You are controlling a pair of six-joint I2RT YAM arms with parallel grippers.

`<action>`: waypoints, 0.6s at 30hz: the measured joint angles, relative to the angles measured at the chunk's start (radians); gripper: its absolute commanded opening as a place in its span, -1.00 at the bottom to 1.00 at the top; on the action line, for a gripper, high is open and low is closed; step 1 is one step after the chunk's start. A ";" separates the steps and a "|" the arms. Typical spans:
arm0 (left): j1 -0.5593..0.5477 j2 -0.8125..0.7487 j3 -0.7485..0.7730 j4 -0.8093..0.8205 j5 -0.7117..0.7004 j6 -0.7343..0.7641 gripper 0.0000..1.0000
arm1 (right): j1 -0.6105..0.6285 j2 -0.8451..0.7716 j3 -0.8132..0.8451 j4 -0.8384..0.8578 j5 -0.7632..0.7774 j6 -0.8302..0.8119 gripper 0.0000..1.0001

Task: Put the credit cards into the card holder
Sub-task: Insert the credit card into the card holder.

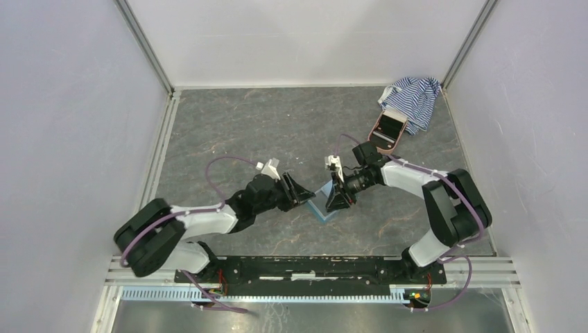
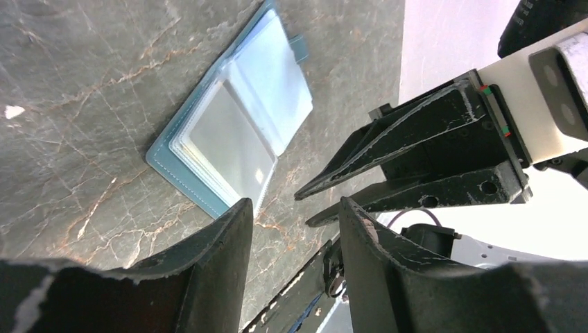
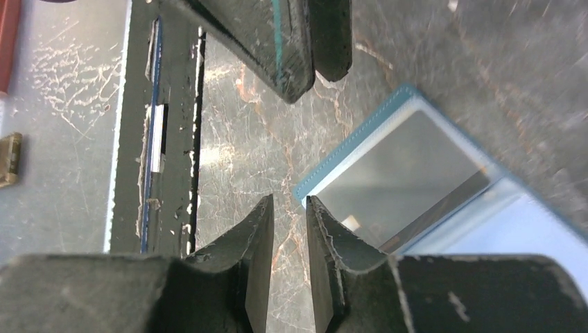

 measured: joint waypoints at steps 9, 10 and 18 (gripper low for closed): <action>0.000 -0.346 -0.001 -0.208 -0.138 0.151 0.63 | -0.192 -0.259 0.037 -0.140 0.013 -0.217 -0.25; 0.000 -0.381 -0.001 -0.220 -0.152 0.170 0.79 | -0.226 -0.298 0.028 -0.127 0.018 -0.214 -0.24; 0.001 -0.570 -0.001 -0.256 -0.230 0.280 1.00 | -0.487 -0.435 -0.003 0.008 0.081 -0.077 -0.15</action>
